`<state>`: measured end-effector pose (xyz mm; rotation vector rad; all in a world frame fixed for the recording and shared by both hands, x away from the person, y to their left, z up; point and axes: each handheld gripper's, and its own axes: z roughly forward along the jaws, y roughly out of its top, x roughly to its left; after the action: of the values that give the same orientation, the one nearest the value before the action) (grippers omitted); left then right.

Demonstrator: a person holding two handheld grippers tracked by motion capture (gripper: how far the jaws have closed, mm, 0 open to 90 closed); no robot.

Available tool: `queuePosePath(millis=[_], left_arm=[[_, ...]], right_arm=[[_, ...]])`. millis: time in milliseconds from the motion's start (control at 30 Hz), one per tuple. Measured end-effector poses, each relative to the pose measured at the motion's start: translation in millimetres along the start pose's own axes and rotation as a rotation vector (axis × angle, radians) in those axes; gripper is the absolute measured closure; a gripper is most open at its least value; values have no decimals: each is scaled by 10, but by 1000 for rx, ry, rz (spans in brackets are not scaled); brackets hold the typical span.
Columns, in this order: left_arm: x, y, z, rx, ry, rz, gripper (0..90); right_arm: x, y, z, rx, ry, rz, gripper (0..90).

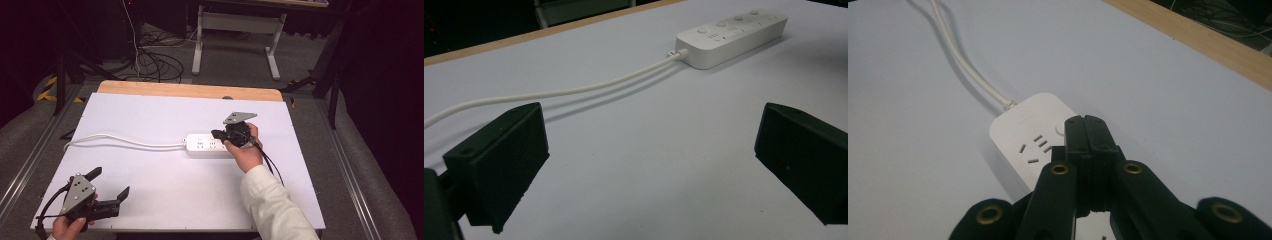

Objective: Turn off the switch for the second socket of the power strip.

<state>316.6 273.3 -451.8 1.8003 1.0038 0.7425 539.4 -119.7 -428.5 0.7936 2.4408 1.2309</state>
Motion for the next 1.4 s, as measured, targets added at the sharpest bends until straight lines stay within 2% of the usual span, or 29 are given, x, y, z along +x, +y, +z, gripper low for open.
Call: queuePosePath(millis=[733,1400], left_arm=[[2,0,0,0,-2,-1,16],[0,-1,2,2,-6,-1,16]], right_arm=[[-91,-94,269,45,-29,14,900],[-92,-114,344,65,-45,-2,900]])
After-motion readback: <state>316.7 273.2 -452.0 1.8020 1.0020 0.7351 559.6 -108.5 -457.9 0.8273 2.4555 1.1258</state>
